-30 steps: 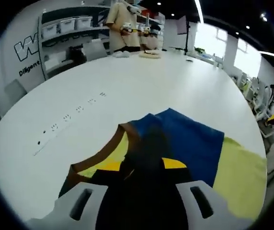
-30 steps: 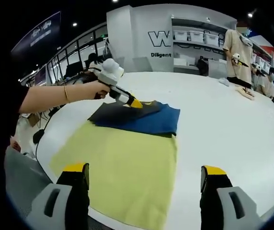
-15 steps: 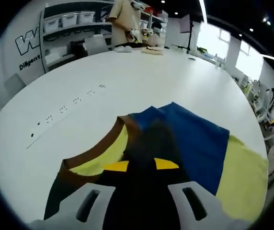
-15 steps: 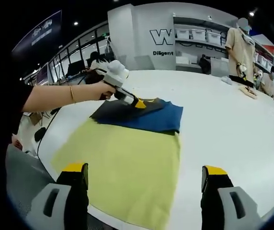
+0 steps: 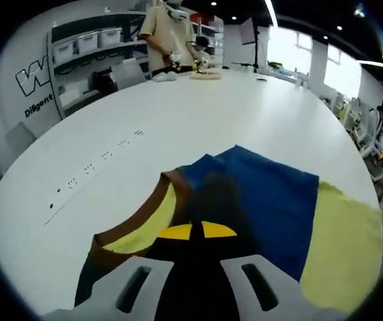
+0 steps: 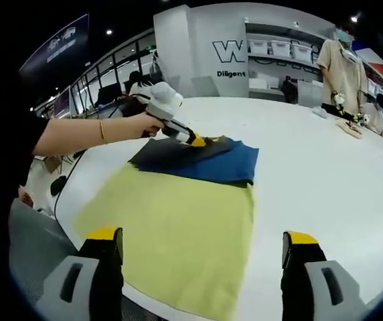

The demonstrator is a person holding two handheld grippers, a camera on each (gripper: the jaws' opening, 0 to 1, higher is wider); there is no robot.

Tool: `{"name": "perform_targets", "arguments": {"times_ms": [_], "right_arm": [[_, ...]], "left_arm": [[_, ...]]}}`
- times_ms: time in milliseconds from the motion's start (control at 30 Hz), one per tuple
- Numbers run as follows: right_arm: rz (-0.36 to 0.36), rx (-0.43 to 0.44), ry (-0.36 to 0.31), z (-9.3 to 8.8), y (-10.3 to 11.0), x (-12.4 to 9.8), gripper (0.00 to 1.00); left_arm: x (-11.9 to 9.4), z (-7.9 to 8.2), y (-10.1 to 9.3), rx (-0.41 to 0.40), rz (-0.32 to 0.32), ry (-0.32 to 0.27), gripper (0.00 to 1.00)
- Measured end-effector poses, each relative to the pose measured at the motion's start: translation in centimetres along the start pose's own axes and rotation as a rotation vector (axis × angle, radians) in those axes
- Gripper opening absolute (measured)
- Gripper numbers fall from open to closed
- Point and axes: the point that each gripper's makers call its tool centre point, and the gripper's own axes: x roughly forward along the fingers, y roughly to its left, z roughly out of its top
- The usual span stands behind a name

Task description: Fold the garment on the visible template until the final outline fits inside the template.

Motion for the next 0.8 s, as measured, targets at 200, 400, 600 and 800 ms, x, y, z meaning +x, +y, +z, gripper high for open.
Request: {"name": "perform_targets", "arguments": {"times_ms": [200, 400, 600, 800], "right_arm": [[0.000, -0.003, 0.001, 0.1, 0.0, 0.1, 0.98], [0.005, -0.011, 0.006, 0.1, 0.1, 0.3, 0.98], [0.006, -0.009, 0.010, 0.0, 0.2, 0.4, 0.98], [0.005, -0.007, 0.016, -0.3, 0.1, 0.4, 0.98]], "left_arm": [[-0.6, 1.7, -2.2, 0.027, -0.056, -0.038, 0.02], [-0.6, 2.6, -5.3, 0.078, -0.115, -0.059, 0.02], [-0.2, 3.1, -7.8, 0.111, -0.151, -0.066, 0.02], [0.5, 1.9, -10.0, 0.125, -0.191, -0.038, 0.02]]}}
